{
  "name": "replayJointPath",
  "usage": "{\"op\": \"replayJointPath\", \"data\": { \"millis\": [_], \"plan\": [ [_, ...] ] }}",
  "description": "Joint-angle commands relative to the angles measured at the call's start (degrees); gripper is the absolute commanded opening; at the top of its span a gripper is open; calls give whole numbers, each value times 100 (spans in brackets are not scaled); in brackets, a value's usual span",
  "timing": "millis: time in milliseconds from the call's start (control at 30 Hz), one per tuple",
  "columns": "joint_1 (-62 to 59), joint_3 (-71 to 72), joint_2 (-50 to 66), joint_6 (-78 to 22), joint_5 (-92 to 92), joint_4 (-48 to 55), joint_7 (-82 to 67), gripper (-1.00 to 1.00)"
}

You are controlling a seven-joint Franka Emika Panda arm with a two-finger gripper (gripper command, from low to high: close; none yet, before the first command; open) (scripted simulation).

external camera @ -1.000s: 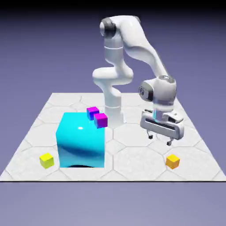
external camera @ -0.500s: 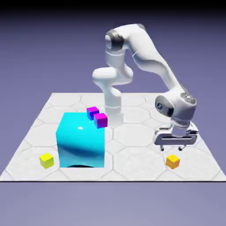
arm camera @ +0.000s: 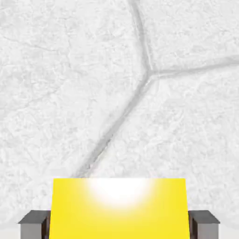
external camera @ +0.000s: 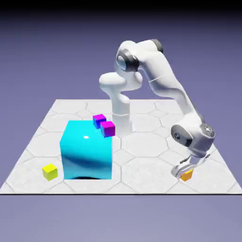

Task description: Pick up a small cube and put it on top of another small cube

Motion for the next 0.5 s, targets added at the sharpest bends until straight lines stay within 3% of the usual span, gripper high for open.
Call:
{"op": "replayJointPath", "data": {
  "millis": [0, 467],
  "plan": [
    [-52, 87, -208, -238, 133, 40, -82, -100],
    [-2918, 838, -2758, -1469, 1399, -820, -1527, -100]
  ]
}}
